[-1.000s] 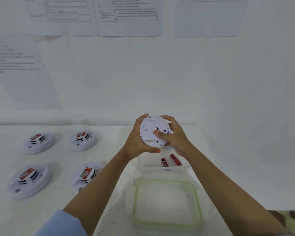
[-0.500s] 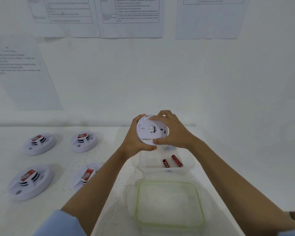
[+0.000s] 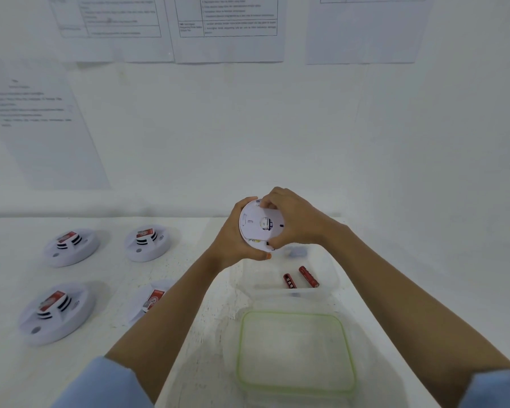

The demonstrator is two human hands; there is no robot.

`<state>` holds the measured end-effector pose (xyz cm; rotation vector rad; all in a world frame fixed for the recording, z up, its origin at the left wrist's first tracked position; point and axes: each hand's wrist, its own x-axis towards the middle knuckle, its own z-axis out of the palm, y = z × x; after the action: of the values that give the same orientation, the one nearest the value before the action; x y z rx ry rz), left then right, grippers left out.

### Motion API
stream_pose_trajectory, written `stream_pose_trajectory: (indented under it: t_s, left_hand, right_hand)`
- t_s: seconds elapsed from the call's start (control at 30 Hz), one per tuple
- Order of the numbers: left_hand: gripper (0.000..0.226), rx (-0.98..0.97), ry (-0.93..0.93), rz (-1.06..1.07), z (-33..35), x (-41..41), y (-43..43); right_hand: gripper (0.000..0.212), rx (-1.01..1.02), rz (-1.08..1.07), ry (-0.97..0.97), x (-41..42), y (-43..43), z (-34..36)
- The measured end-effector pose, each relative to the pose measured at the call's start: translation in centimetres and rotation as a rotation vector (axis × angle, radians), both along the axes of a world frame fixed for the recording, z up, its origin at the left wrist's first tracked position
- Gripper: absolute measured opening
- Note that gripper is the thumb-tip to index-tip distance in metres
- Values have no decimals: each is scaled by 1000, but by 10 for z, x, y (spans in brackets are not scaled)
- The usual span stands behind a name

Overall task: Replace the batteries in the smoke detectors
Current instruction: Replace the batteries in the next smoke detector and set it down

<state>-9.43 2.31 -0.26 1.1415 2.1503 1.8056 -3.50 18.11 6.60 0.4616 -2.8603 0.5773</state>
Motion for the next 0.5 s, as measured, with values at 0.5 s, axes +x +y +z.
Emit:
stream_pose_trajectory:
  t_s: [0.5]
  left_hand:
    - [100, -33, -3, 4, -11, -10, 0]
  right_hand:
    - [69, 58, 18, 8, 5, 3, -1]
